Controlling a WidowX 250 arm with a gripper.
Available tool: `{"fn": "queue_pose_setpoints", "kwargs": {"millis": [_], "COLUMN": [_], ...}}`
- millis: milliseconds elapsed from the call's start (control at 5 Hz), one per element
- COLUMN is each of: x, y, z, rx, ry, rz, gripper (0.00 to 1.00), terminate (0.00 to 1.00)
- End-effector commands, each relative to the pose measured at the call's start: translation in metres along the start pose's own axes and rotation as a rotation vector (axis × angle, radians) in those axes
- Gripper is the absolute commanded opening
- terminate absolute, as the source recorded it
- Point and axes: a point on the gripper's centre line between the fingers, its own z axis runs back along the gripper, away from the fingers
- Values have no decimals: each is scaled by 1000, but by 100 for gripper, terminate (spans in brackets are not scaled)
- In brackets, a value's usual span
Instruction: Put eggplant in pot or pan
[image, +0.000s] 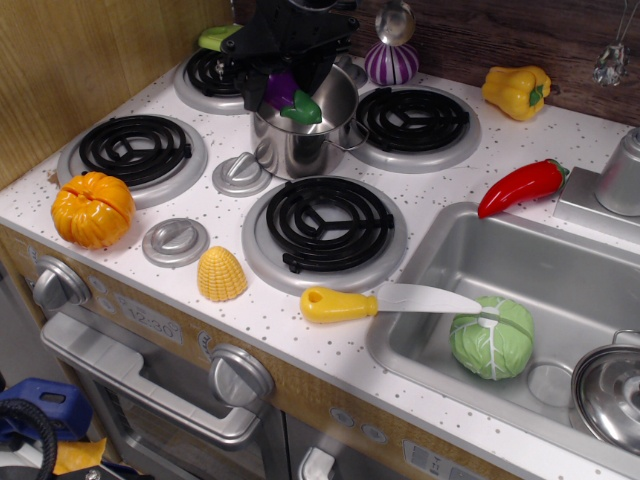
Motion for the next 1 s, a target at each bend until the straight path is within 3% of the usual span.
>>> {"fn": "queue_pose_setpoints", "kwargs": {"millis": [0, 200, 600, 800], "x": [38, 42, 42, 42], "y": [-23, -27, -27, -27], "z": [-11, -17, -17, -17], "rx": [-95, -136, -136, -136], "ry": [-83, -117, -117, -117], "rz": [-11, -19, -19, -19], "gripper": [0, 100, 100, 100], "terminate": [0, 0, 0, 100]}}
